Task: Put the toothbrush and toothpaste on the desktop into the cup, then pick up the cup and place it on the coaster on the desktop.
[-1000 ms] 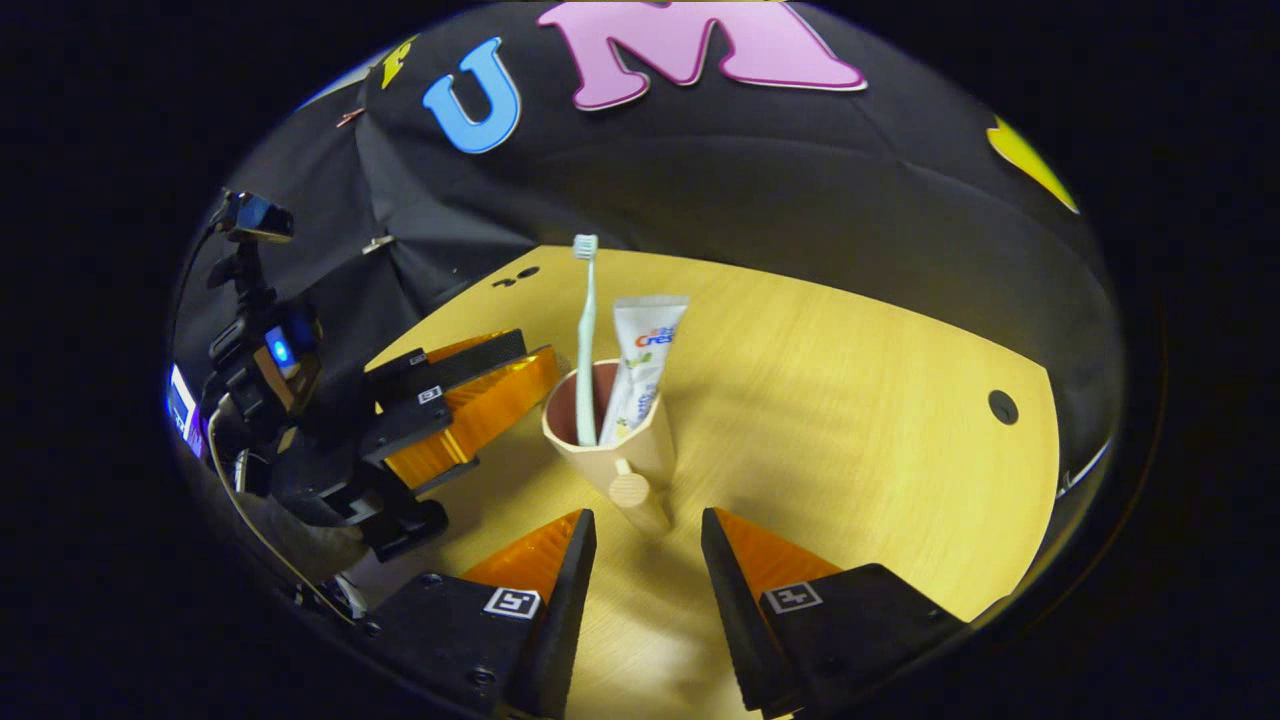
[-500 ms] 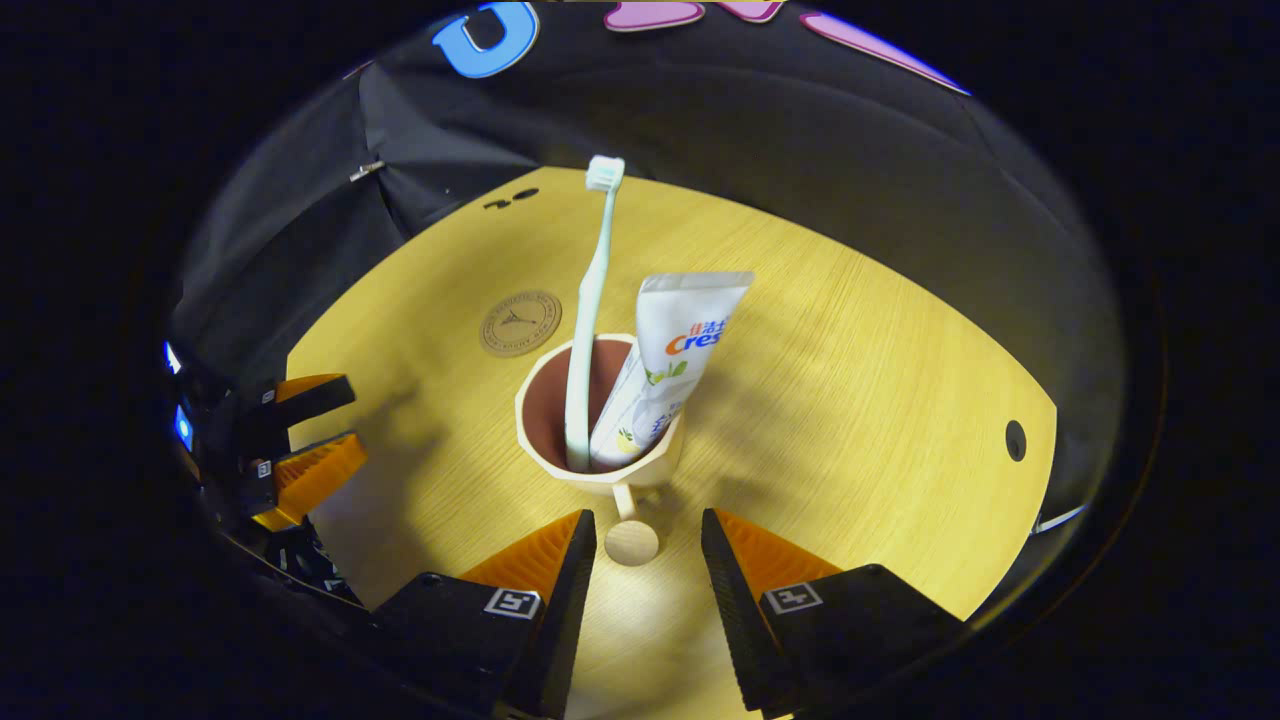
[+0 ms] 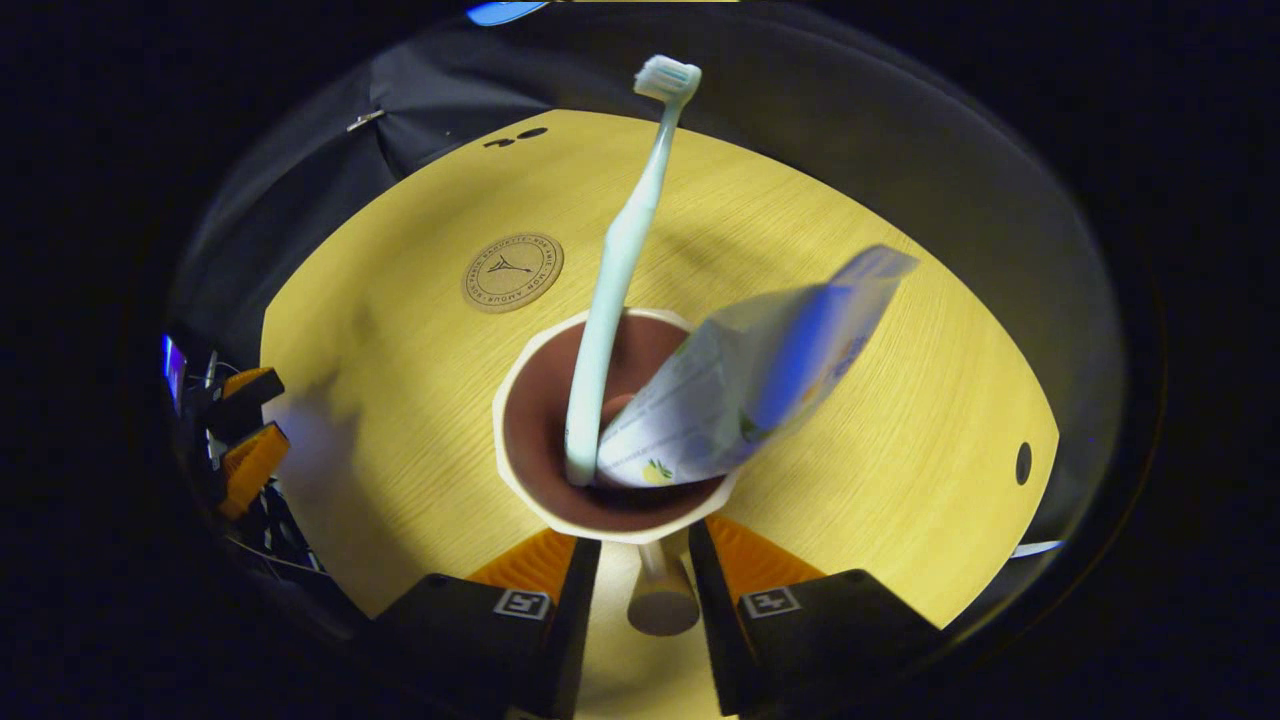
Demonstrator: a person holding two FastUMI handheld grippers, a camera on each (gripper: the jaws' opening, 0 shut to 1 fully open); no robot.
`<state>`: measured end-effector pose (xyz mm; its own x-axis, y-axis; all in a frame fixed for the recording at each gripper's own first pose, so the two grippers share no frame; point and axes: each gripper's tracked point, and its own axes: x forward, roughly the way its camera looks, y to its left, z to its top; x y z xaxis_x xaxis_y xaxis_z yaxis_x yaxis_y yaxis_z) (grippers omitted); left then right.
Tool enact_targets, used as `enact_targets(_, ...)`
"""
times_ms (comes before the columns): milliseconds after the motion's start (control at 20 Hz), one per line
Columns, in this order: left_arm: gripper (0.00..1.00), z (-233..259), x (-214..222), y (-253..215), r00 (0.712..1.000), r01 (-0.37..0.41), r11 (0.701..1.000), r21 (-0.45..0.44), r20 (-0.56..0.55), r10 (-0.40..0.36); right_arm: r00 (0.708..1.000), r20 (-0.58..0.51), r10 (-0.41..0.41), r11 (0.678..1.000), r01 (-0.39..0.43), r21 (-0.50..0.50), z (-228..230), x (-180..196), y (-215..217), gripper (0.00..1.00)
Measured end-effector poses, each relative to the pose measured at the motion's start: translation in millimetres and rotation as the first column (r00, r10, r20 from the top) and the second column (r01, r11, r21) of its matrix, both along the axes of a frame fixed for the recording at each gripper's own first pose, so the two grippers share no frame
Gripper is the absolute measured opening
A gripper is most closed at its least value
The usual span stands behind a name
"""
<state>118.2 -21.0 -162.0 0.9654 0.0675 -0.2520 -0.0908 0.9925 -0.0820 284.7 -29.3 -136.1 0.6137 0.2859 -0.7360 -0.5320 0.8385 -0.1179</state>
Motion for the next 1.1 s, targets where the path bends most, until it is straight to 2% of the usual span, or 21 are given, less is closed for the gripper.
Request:
enact_targets(50,0.83,-1,1,1,1.0,-0.003,1.0,-0.002,0.0,0.003,1.0,-0.006,0.002,1.0,-0.002,-0.006,1,0,1,0.44)
enact_targets(100,0.83,-1,1,2,1.0,-0.005,1.0,-0.004,0.001,0.005,1.0,-0.015,0.001,1.0,-0.001,-0.01,0,-1,-1,0.43)
enact_targets(150,0.83,0,1,3,1.0,-0.006,1.0,-0.006,0.004,0.006,1.0,-0.011,-0.004,1.0,0.003,-0.017,4,-2,-2,0.27)
enact_targets(200,0.83,0,2,3,1.0,-0.006,1.0,-0.01,0.004,0.006,1.0,-0.005,0.004,0.999,-0.004,-0.032,2,0,-2,0.31)
enact_targets(300,0.83,-1,2,4,1.0,-0.006,1.0,-0.01,0.004,0.006,0.999,0.019,0.026,0.998,-0.025,-0.059,2,0,-1,0.3)
enact_targets(350,0.83,-2,2,4,1.0,-0.005,1.0,-0.01,0.003,0.005,0.999,0.029,0.034,0.997,-0.032,-0.069,2,-1,-2,0.22)
enact_targets(400,0.83,-1,2,4,1.0,-0.005,1.0,-0.01,0.004,0.005,0.998,0.043,0.041,0.997,-0.038,-0.074,2,0,-2,0.27)
enact_targets(500,0.83,0,4,5,1.0,-0.003,1.0,-0.009,0.008,0.003,0.997,0.064,0.041,0.997,-0.037,-0.063,2,2,1,0.25)
enact_targets(550,0.83,0,4,4,1.0,-0.001,1.0,-0.009,0.01,0.001,0.997,0.068,0.036,0.998,-0.032,-0.056,2,0,2,0.17)
enact_targets(600,0.83,2,4,5,1.0,0.0,1.0,-0.009,0.012,0.0,0.997,0.073,0.031,0.998,-0.028,-0.049,4,-4,2,0.22)
enact_targets(750,0.83,5,3,6,1.0,0.0,1.0,-0.01,0.021,0.0,0.995,0.097,0.03,1.0,-0.03,-0.005,21,-8,14,0.22)
enact_targets(1100,0.83,15,-15,23,0.998,-0.029,0.999,-0.022,0.047,0.03,0.986,0.138,0.089,0.994,-0.098,0.056,57,6,88,0.22)
